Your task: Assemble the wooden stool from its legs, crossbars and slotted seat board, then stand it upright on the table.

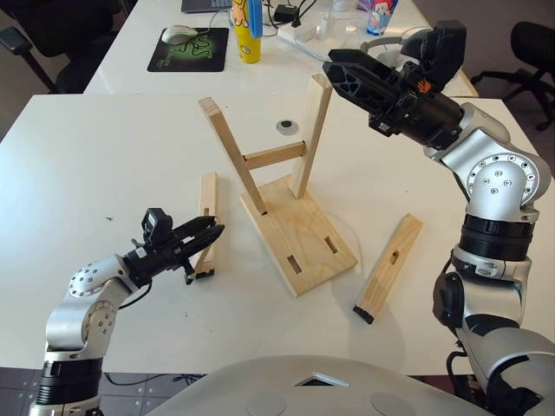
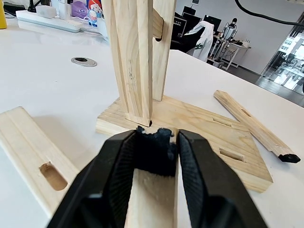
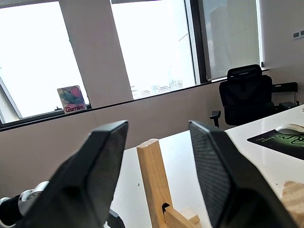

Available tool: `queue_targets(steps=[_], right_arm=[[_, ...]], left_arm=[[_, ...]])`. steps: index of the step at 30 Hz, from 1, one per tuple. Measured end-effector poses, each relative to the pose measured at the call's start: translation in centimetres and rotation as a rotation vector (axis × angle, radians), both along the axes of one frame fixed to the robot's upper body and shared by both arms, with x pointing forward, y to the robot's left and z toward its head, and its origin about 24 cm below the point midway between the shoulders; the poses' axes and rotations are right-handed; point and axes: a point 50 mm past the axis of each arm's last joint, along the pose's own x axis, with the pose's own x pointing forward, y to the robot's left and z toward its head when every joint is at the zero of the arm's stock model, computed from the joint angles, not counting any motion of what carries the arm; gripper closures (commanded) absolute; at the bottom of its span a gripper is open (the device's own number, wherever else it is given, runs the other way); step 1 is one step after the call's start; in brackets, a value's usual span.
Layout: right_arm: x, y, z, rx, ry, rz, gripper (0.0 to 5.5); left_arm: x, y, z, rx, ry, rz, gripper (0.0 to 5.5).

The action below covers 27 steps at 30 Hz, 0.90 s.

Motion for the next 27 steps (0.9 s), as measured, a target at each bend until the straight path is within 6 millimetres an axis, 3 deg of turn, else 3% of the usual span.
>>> queue_targets(steps=[9, 18, 24, 27], right_arm=[[0.0, 0.1, -0.1, 0.004, 0.004, -0.004, 3.12], [0.1, 0.2, -0.1, 0.011, 0.009, -0.007, 3.12], [0.1, -0.2, 0.1, 0.025, 0.006, -0.026, 3.12], [0.1, -0.1, 0.1, 0.038, 0.008, -0.026, 3.12]], left_arm=[[1.4, -3.3, 0.2, -0.091, -0.051, -0.002, 4.15], [2.8, -3.8, 0.1, -0.112, -0.090, 0.050, 4.15], [2.8, -2.5, 4.7, -0.127, -0.231, 0.025, 4.15], [4.3, -1.4, 5.9, -0.067, -0.278, 0.029, 4.15]])
